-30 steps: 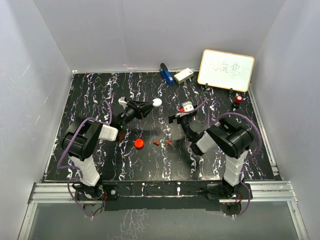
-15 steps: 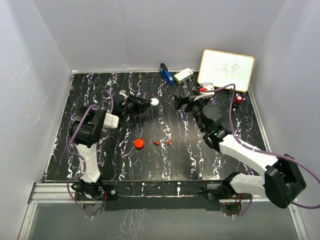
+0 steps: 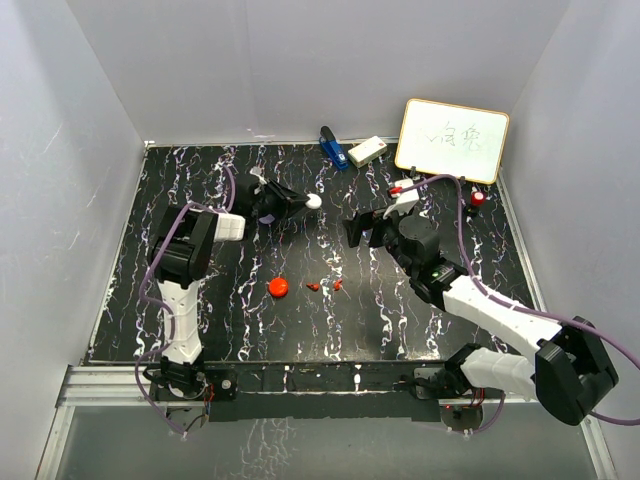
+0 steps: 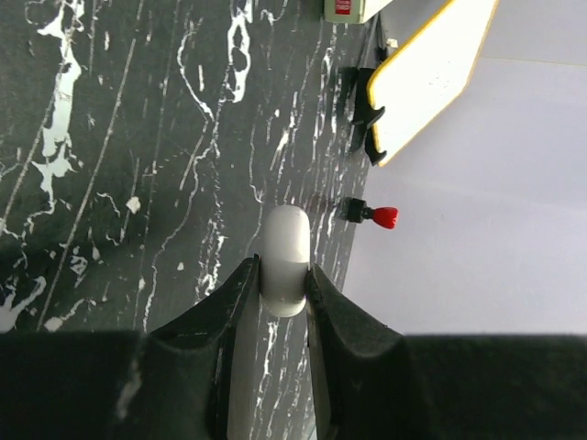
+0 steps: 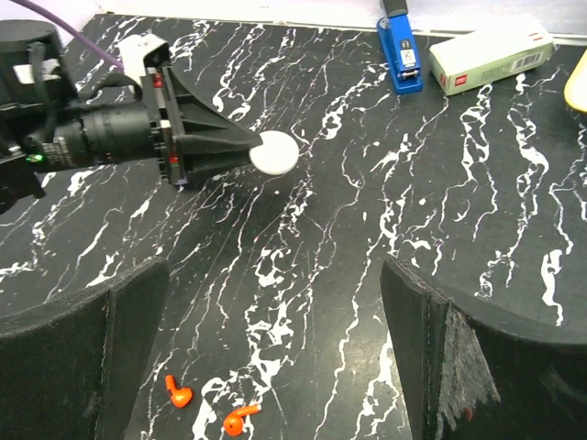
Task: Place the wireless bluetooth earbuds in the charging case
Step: Place the charging case at the center of the board.
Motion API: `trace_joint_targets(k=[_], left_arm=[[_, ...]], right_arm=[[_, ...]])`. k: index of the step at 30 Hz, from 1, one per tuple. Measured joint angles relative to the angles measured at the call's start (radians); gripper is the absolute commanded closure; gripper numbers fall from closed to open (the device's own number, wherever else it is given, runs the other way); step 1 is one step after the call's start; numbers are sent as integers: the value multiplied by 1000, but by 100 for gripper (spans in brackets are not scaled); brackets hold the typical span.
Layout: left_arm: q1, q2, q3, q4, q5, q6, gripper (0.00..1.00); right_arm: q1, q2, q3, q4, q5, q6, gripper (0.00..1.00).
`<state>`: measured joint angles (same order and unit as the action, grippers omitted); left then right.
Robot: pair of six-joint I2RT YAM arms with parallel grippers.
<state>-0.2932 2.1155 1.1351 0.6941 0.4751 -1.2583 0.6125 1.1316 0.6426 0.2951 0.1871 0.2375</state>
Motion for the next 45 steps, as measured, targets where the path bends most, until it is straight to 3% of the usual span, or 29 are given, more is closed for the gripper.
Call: trace_joint_targets(k=[5, 8, 14, 17, 21, 29, 36, 45], left_arm=[[-12, 45, 32, -42, -11, 34, 96], [-16, 67, 34, -75, -15, 46, 88], [-17, 69, 51, -98, -17, 77, 44], [-17, 52, 62, -115, -14, 92, 16], [-16, -31, 67, -224, -53, 154, 2], [-1, -402, -6, -410, -139, 287, 1], [6, -723, -170, -496, -156, 406, 3], [37, -890, -294, -729, -255, 497, 5]], right_arm=[[0, -7, -3, -9, -29, 33, 2], [0, -7, -3, -12, -40, 48, 2], [0, -6, -3, -32, -60, 83, 2], [0, 12, -3, -39, -77, 105, 2], [0, 78, -1, -66, -122, 120, 1], [0, 124, 19, -116, -189, 109, 2], [13, 198, 76, -123, -267, 103, 7], [235, 446, 233, -192, -275, 64, 8]])
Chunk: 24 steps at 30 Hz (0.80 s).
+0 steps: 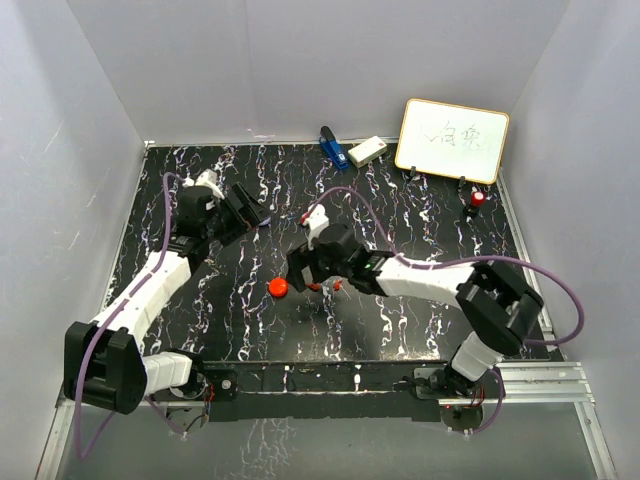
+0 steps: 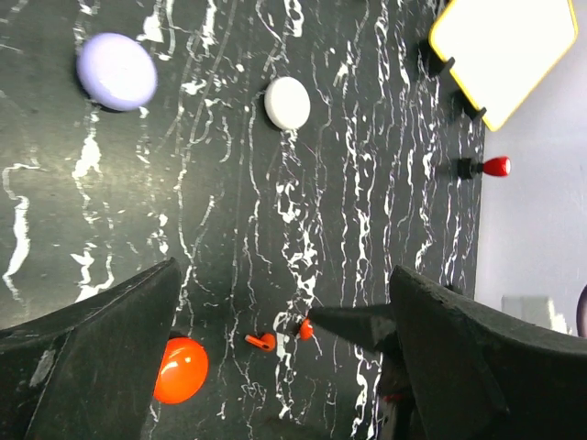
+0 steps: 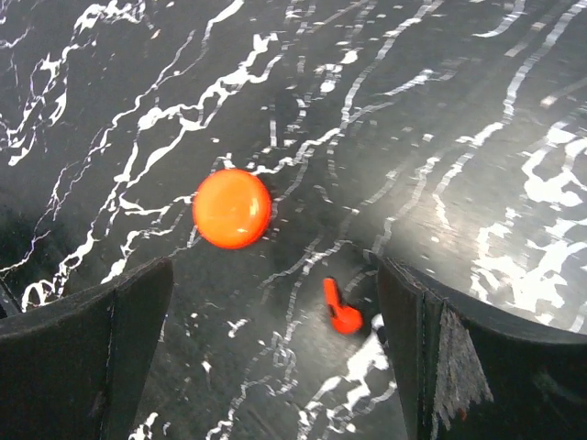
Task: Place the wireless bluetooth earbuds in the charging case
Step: Pick up the charging case at the center of the board.
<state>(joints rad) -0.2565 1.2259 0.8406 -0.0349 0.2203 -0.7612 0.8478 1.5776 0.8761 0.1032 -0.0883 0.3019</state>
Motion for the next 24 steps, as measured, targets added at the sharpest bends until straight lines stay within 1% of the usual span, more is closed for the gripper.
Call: trace_joint_targets(k=[5, 10, 17, 24], left_arm=[[88, -21, -3, -27, 19, -5, 5], [163, -40, -23, -26, 63, -13, 5], [229, -48, -74, -29, 122, -25, 5], [262, -48, -78, -14, 161, -32, 5]], right_arm=[[100, 96, 109, -45, 64, -34, 8], [139, 203, 206, -61, 114, -62, 7], [177, 308, 251, -111, 178, -97, 7], [194, 349, 289, -138, 205, -121, 6]])
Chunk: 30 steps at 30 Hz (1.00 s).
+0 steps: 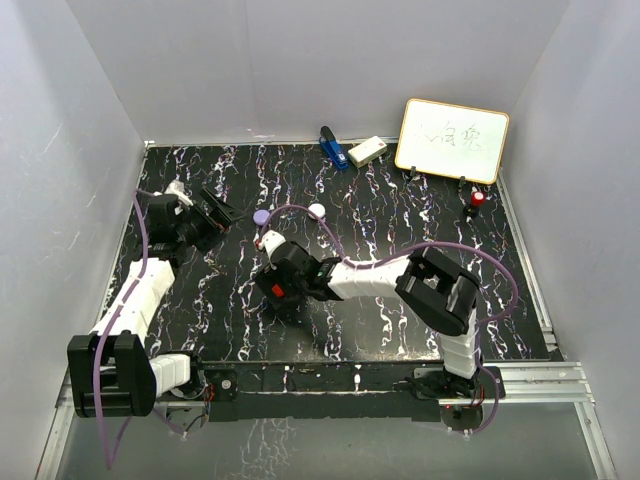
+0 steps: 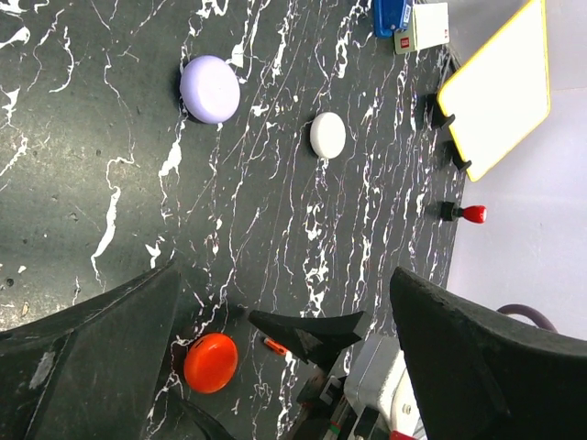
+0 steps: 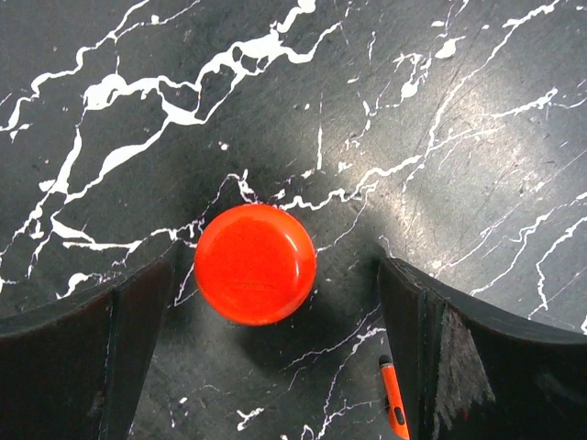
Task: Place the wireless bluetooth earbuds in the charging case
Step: Pick up the charging case at the center of the board.
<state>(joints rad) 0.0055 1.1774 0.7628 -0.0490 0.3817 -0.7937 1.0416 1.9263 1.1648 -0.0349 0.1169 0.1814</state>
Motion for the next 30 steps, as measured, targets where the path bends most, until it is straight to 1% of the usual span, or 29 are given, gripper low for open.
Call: trace_joint_targets(k=[6, 10, 20, 24, 26, 29, 30], left_arm=[[9, 0, -26, 20, 23, -14, 5], [13, 0, -28, 24, 27, -17, 5], [13, 0, -40, 49, 39, -29, 6], [13, 1, -51, 51, 50, -34, 7], [13, 2, -53, 54, 54, -37, 8], [13, 5, -54, 63, 61, -41, 8], [13, 6, -54, 65, 63, -42, 8]], right_arm=[[0, 30, 40, -19, 43, 0, 6], [0, 60, 68, -27, 85, 4, 11], [2, 63, 79, -52, 93, 12, 35], [2, 55, 69, -53, 91, 16, 48], [2, 49, 63, -60, 93, 23, 48], [3, 49, 63, -64, 109, 37, 40], [3, 49, 63, -66, 120, 44, 34]])
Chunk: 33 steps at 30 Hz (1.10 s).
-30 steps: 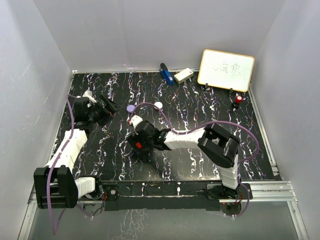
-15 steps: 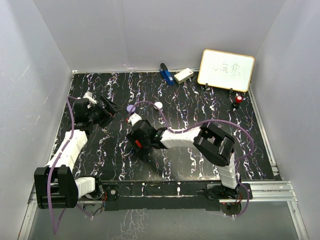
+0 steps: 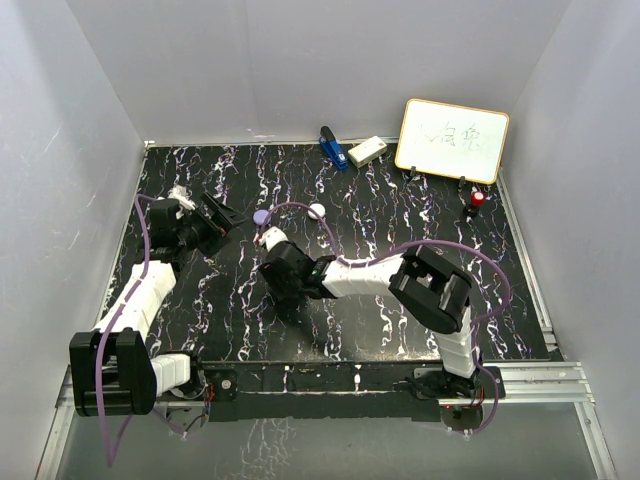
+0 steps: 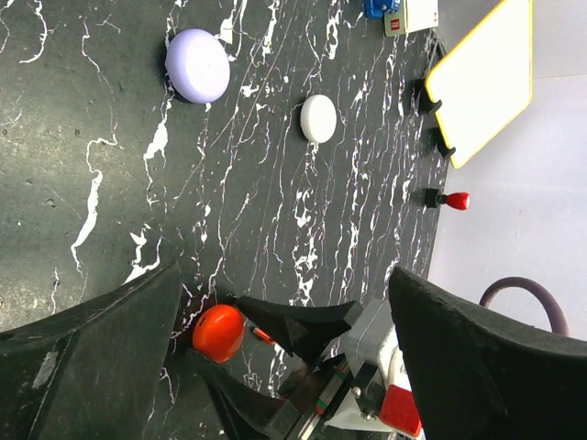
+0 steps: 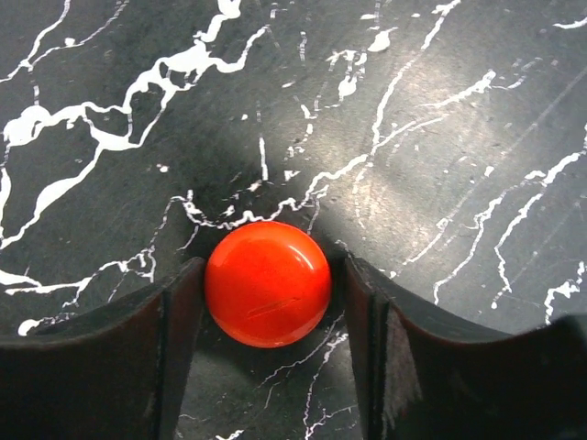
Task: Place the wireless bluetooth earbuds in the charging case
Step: Pick up the charging case at the center of the board.
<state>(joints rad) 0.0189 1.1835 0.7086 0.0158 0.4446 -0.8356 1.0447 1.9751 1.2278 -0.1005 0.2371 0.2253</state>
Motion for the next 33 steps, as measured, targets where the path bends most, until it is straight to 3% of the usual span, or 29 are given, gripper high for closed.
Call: trace_joint_targets(k=[4, 9, 19, 28, 33], left_arm=[[0, 0, -2, 5, 8, -4, 8], [0, 0, -2, 6, 11, -5, 8], [0, 0, -14, 11, 13, -13, 8], [0, 2, -22, 32, 31, -17, 12], [0, 24, -29, 64, 69, -22, 13]], right_arm=[[-5, 11, 28, -38, 47, 29, 29], [-41, 61, 109, -87, 93, 73, 29], [-179, 62, 113, -107, 121, 122, 28], [-192, 11, 54, -109, 120, 87, 26], [-197, -77, -30, -83, 43, 41, 26]])
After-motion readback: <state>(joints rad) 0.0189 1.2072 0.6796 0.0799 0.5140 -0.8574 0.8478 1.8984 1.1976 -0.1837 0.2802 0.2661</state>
